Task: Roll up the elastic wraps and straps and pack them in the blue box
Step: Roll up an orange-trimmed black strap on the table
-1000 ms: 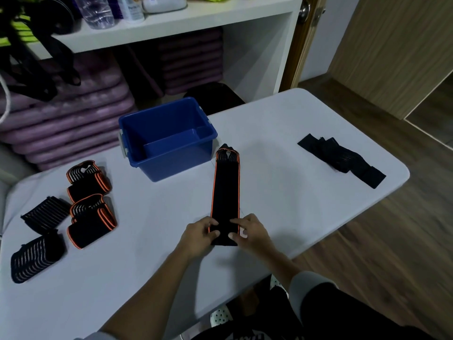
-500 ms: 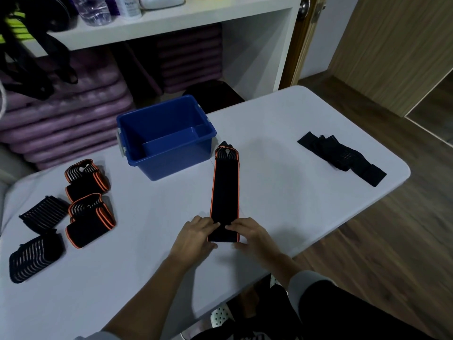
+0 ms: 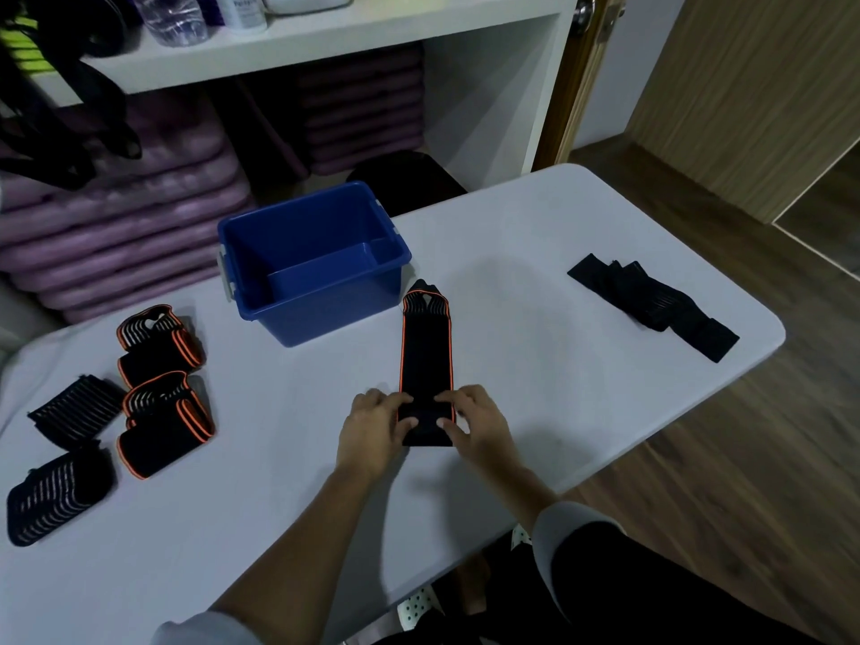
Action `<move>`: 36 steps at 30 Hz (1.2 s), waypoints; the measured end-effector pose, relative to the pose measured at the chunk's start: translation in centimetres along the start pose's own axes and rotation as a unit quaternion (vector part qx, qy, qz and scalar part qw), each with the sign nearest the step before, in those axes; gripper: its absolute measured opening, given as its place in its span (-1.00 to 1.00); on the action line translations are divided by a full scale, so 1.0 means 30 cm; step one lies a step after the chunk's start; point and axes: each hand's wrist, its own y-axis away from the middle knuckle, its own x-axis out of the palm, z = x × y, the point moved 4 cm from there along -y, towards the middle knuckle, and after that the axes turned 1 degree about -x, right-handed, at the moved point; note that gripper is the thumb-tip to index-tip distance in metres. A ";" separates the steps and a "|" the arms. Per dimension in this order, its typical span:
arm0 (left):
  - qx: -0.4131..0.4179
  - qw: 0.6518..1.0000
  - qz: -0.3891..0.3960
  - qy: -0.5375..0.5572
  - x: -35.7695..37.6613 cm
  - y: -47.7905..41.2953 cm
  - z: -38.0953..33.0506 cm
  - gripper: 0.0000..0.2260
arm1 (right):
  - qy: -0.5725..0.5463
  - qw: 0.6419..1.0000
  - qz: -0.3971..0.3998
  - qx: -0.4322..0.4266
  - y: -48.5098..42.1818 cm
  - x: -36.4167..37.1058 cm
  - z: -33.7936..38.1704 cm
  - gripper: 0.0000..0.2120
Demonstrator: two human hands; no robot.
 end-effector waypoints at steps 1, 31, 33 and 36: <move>0.027 0.999 -0.019 0.003 -0.003 0.000 -0.007 -0.77 | 0.010 1.000 -0.011 -0.027 -0.004 0.001 0.005 -0.74; 0.080 0.993 0.082 0.042 0.020 -0.106 -0.030 -0.53 | -0.006 0.996 0.041 -0.081 -0.089 -0.048 -0.037 -0.60; 0.086 0.991 0.101 0.020 0.029 -0.105 -0.020 -0.41 | 0.009 0.992 0.087 -0.096 -0.080 -0.047 -0.051 -0.44; 0.072 0.992 0.101 0.028 0.035 -0.120 -0.015 -0.41 | 0.028 0.990 0.099 -0.095 -0.094 -0.041 -0.065 -0.45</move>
